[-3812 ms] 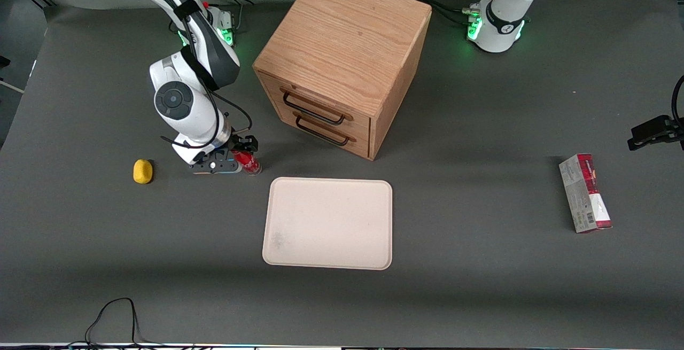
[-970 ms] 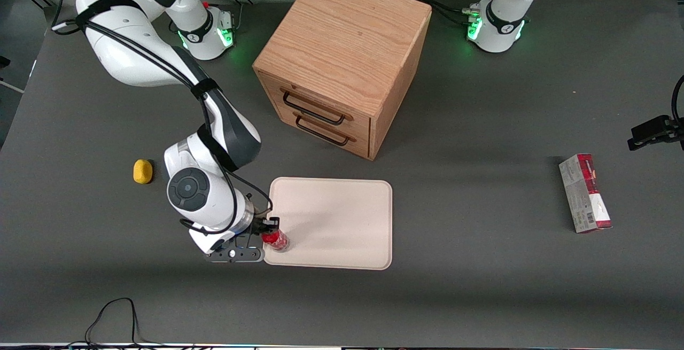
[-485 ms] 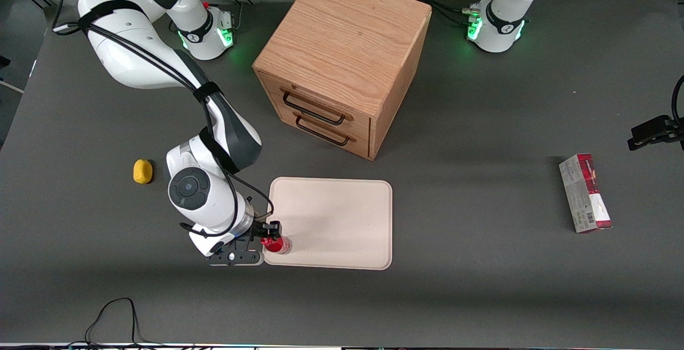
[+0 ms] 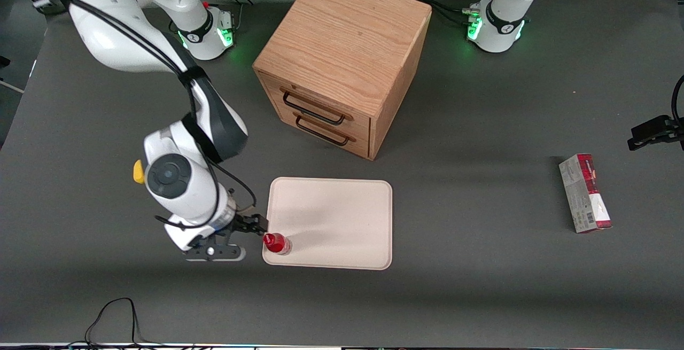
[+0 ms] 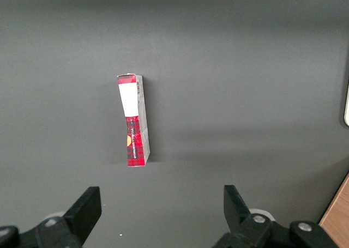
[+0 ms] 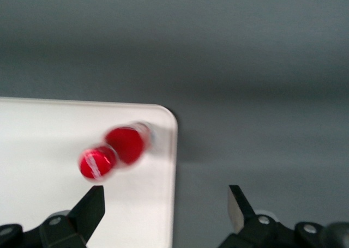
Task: Place coke bottle on tray
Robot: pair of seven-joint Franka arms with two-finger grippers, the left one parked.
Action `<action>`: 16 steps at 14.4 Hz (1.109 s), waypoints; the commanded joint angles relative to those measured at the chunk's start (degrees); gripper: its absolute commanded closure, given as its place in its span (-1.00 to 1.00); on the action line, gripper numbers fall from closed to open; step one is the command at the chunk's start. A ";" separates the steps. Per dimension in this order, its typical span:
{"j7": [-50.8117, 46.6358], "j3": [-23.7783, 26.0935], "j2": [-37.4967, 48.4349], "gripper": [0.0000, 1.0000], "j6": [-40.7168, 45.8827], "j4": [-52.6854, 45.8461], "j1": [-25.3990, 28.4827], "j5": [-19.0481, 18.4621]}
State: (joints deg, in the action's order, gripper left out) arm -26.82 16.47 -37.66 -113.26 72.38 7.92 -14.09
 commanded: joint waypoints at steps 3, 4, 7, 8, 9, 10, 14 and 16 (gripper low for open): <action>8.43 -7.84 17.34 -1.00 8.73 12.87 -2.64 11.01; 9.14 -9.86 19.62 -1.00 11.46 13.40 -2.47 11.89; 13.18 -16.01 30.15 -1.00 13.15 21.01 -2.47 16.11; 13.89 -16.99 34.20 -1.00 13.15 24.70 -2.47 16.20; 13.98 -17.52 37.46 -1.00 13.15 27.70 -2.47 16.20; 13.98 -18.14 39.40 -1.00 13.24 28.95 -2.55 16.20; 17.76 -18.85 42.93 -1.00 20.43 28.96 -2.73 16.03; 17.68 -18.85 43.64 -1.00 21.06 28.87 -2.73 15.76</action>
State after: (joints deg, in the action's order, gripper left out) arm -10.83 -1.82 4.48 -92.61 99.91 4.83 0.71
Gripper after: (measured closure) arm 0.000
